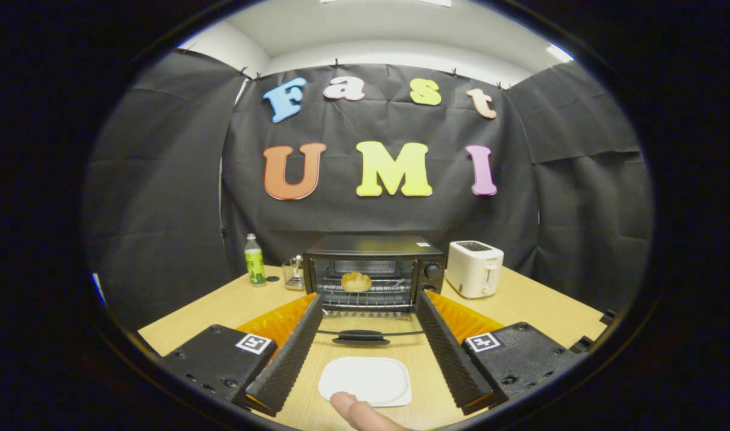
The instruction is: Open the toaster oven, put the food inside, and close the toaster oven door.
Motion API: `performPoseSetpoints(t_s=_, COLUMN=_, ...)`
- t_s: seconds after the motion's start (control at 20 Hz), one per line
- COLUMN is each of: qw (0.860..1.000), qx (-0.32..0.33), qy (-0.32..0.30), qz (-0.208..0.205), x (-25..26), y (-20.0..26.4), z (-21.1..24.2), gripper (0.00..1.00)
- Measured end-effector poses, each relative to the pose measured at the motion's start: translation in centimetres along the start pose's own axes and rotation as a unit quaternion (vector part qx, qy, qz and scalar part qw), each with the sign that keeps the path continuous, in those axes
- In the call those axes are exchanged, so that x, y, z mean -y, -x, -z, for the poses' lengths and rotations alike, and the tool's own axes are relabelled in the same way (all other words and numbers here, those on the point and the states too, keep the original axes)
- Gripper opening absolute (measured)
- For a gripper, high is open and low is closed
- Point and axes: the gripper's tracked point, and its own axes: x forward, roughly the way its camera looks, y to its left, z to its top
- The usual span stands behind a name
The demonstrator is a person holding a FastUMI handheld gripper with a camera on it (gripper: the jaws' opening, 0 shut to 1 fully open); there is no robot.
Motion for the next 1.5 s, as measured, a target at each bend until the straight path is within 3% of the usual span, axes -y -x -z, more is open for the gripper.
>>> performPoseSetpoints(t_s=0.25, qw=1.0, qx=-0.005, qy=-0.011, qz=0.002, x=0.5, y=0.3, z=0.2, gripper=1.0)
performPoseSetpoints(t_s=0.4, qw=0.999, qx=-0.031, qy=-0.01, qz=0.005, x=0.9, y=-1.2, z=2.8, gripper=1.0)
performPoseSetpoints(t_s=0.65, qw=0.994, qx=-0.107, qy=-0.003, qz=0.005, x=1.0, y=-5.4, z=9.0, gripper=1.0)
performPoseSetpoints(t_s=1.0, qw=0.975, qx=-0.22, qy=-0.011, qz=-0.014, x=-0.6, y=-10.3, z=15.6, gripper=1.0)
performPoseSetpoints(t_s=1.5, qw=0.958, qx=-0.286, qy=-0.031, qz=-0.005, x=-0.7, y=-15.2, z=17.1, gripper=1.0)
